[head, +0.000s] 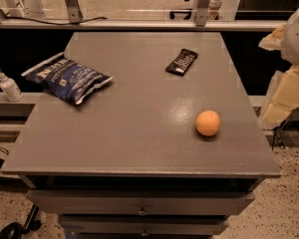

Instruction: Pick orange

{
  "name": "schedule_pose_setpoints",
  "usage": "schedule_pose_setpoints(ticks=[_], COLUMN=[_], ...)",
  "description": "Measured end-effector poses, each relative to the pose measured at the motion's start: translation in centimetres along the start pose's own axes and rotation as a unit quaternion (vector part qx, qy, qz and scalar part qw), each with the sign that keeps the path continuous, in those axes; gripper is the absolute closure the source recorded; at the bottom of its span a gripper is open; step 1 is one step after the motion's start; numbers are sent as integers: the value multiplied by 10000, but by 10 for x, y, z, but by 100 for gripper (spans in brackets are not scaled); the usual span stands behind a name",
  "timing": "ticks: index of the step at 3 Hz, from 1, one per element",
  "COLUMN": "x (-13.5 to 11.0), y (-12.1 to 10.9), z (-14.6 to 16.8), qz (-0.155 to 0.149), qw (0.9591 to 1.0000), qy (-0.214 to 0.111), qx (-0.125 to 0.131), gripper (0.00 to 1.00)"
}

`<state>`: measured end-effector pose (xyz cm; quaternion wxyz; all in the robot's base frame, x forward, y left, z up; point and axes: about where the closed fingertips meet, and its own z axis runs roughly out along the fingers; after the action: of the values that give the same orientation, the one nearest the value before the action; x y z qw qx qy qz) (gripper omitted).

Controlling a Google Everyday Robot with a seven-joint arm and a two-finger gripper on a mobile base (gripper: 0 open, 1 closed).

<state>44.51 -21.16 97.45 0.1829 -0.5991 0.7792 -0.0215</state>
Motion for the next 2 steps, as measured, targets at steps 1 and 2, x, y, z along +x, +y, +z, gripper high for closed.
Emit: schedule_pose_setpoints(ticks=[1,2], x=[-17,-30], y=[10,20], z=[23,57], qz=[143,265], qw=[9987,9955], qy=[-475,-871], qx=[-102,-275], gripper=[0,0])
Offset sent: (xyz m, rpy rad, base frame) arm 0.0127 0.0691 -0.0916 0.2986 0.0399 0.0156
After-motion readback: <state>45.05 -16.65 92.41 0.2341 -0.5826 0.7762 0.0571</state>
